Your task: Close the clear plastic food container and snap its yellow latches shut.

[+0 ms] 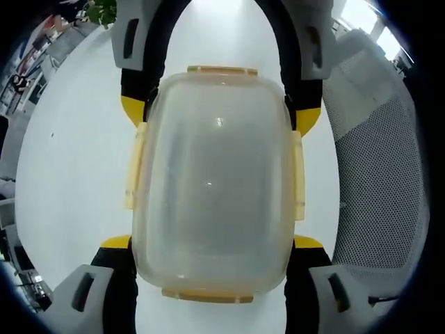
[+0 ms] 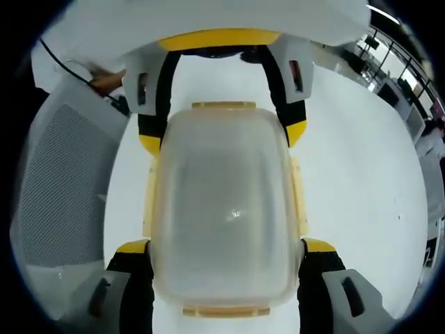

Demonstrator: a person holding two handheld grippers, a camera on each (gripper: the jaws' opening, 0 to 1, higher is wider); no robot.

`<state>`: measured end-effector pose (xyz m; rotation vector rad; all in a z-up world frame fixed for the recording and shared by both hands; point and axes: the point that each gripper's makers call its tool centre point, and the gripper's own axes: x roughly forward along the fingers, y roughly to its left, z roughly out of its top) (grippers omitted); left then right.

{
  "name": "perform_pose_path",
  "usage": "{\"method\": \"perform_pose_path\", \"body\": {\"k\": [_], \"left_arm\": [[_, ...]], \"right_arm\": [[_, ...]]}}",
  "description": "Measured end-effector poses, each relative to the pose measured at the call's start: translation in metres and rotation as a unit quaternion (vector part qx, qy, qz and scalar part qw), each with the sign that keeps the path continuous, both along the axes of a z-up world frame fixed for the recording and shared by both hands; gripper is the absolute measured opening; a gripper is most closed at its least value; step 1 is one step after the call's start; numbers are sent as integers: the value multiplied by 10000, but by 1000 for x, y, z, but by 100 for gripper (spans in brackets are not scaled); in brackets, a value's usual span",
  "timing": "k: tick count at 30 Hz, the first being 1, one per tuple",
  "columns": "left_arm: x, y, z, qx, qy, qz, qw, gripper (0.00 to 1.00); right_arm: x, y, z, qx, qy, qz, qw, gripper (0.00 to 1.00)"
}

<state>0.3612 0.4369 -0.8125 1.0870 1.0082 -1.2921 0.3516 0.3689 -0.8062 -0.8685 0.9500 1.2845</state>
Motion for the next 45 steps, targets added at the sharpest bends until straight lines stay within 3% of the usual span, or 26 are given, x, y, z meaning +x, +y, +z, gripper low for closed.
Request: {"method": "perform_pose_path", "body": {"k": [26, 27, 28, 29, 30, 35, 45], "left_arm": [[26, -6, -2, -28, -90, 18, 10000, 90], [28, -6, -3, -35, -153, 49, 9999, 91], [38, -4, -6, 120, -516, -133, 9985, 92], [39, -2, -9, 273, -670, -291, 9970, 92], [34, -1, -8, 410, -439, -187, 9980, 92], [39, -5, -6, 255, -438, -194, 9985, 92], [46, -5, -5, 259, -429, -201, 9985, 92]], "right_arm": [[26, -5, 0, 50, -7, -56, 10000, 87], [27, -5, 0, 54, -5, -68, 10000, 87], [30, -4, 1, 112, -11, -177, 9998, 87], [32, -3, 1, 125, -7, -183, 9998, 87], [32, -2, 1, 159, -1, -171, 9997, 87], [34, -5, 2, 135, -4, -136, 9998, 87], [42, -7, 2, 117, -25, -97, 9999, 86]]}}
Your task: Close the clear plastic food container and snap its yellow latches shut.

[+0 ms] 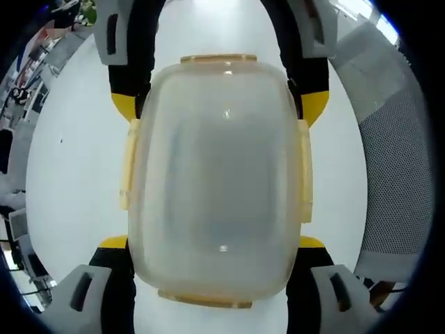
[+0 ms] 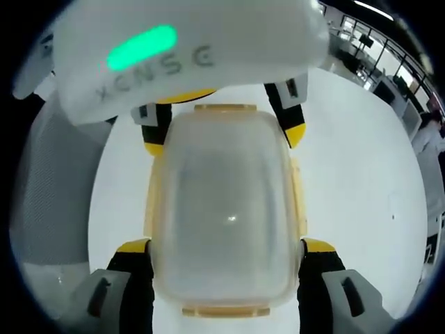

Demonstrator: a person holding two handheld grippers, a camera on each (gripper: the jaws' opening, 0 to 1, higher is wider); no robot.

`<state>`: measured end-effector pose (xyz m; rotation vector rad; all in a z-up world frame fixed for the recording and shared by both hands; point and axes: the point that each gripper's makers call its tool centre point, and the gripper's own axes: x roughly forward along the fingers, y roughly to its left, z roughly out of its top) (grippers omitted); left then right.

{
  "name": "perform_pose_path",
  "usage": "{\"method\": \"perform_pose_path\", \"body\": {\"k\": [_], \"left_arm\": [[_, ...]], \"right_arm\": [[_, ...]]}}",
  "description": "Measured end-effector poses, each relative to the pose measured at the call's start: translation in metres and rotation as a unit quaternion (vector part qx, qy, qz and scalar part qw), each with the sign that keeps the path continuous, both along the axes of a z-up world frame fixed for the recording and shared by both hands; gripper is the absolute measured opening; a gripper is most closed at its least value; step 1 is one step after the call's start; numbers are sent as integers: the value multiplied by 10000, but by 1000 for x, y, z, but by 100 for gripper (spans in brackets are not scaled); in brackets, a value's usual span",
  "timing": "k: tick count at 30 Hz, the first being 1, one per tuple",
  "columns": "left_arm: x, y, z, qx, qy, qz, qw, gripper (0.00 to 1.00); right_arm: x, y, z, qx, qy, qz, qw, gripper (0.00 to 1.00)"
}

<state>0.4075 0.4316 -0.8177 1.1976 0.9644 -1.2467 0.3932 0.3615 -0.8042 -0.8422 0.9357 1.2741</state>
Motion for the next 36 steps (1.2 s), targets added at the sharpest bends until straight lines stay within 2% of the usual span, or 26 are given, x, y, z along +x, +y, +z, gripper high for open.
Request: {"method": "perform_pose_path", "body": {"k": [17, 36], "left_arm": [[11, -1, -1, -70, 12, 50, 10000, 92], [15, -2, 0, -95, 1, 48, 9999, 92]], "right_arm": [[12, -1, -1, -41, -1, 34, 10000, 86], [15, -2, 0, -132, 5, 24, 9999, 87]]}}
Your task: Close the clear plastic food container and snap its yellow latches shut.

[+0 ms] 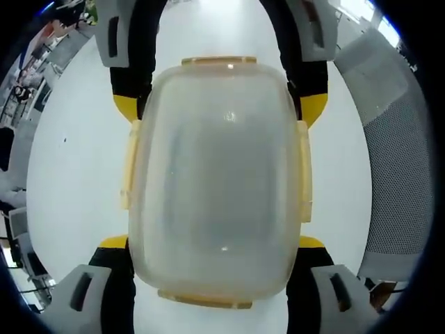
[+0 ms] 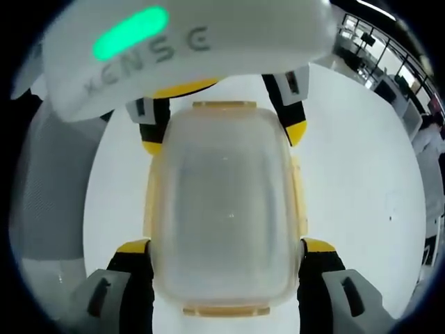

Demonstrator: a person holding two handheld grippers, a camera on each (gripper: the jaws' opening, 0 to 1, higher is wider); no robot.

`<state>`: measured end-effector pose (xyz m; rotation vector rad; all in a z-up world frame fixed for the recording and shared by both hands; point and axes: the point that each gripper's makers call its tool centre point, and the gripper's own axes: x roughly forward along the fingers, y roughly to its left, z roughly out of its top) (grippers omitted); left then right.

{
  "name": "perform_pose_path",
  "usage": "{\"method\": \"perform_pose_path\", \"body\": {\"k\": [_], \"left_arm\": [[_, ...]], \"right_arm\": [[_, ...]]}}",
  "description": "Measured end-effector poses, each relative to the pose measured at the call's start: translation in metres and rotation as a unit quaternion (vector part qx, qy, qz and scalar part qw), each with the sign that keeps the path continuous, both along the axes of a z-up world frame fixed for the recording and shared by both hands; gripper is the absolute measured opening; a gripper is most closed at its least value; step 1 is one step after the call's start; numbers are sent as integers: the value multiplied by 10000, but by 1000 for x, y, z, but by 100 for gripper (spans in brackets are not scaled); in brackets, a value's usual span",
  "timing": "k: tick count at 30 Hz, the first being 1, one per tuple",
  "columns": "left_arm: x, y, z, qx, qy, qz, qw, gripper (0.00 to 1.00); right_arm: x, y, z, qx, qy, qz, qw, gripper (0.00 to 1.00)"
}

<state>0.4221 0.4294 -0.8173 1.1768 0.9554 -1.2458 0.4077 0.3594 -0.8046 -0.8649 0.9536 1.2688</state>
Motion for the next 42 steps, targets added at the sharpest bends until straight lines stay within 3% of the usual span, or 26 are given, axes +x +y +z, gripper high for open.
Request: {"method": "perform_pose_path", "body": {"k": [7, 16, 19, 22, 42], "left_arm": [[1, -1, 1, -80, -19, 9, 10000, 92], [3, -1, -1, 98, -94, -3, 9999, 93], [9, 0, 1, 118, -272, 14, 9996, 99], [4, 2, 0, 138, -196, -32, 9997, 99], [0, -2, 10, -184, -348, -70, 9992, 98]], "right_arm": [[1, 0, 0, 8, -18, 39, 10000, 87], [2, -1, 2, 67, -45, 51, 10000, 88], [2, -2, 0, 9, -251, 269, 9993, 97], [-6, -2, -5, -20, -227, 363, 9991, 100], [-2, 2, 14, 610, -388, -105, 9973, 98]]}}
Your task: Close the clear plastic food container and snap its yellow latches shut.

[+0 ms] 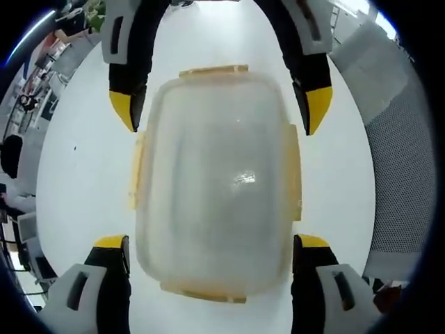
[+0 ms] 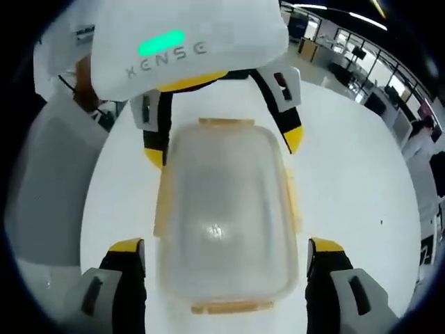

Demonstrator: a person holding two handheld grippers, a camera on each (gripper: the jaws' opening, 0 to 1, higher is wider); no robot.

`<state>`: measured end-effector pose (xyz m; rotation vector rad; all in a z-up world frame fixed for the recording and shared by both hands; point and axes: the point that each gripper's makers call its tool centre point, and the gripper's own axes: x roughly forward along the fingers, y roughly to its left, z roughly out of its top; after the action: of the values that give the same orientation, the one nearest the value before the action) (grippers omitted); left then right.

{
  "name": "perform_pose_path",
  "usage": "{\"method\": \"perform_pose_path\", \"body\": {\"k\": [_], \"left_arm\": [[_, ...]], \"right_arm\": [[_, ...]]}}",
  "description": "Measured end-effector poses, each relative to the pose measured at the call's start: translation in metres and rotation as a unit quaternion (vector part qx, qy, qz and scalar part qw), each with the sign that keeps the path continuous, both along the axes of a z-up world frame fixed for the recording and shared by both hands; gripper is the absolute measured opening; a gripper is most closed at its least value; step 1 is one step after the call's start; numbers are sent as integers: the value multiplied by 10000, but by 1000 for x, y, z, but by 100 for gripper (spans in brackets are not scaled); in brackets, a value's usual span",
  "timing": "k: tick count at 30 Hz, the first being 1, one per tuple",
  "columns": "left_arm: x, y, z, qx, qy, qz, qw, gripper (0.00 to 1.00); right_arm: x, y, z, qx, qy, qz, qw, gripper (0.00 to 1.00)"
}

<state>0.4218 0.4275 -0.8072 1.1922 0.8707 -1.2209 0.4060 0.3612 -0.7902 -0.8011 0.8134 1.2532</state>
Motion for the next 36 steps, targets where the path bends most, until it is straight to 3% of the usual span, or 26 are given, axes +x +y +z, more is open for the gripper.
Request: {"method": "perform_pose_path", "body": {"k": [21, 33, 36], "left_arm": [[-2, 9, 14, -712, -173, 629, 9953, 97], [-9, 9, 22, -1225, -176, 1196, 9851, 96], [-8, 10, 23, -1345, -196, 1307, 9821, 96]], "right_arm": [[2, 5, 17, 726, -214, -657, 9950, 96], [-2, 4, 28, 1311, -268, -1264, 9829, 96], [-2, 3, 30, 1461, -419, -1358, 9790, 96]]}}
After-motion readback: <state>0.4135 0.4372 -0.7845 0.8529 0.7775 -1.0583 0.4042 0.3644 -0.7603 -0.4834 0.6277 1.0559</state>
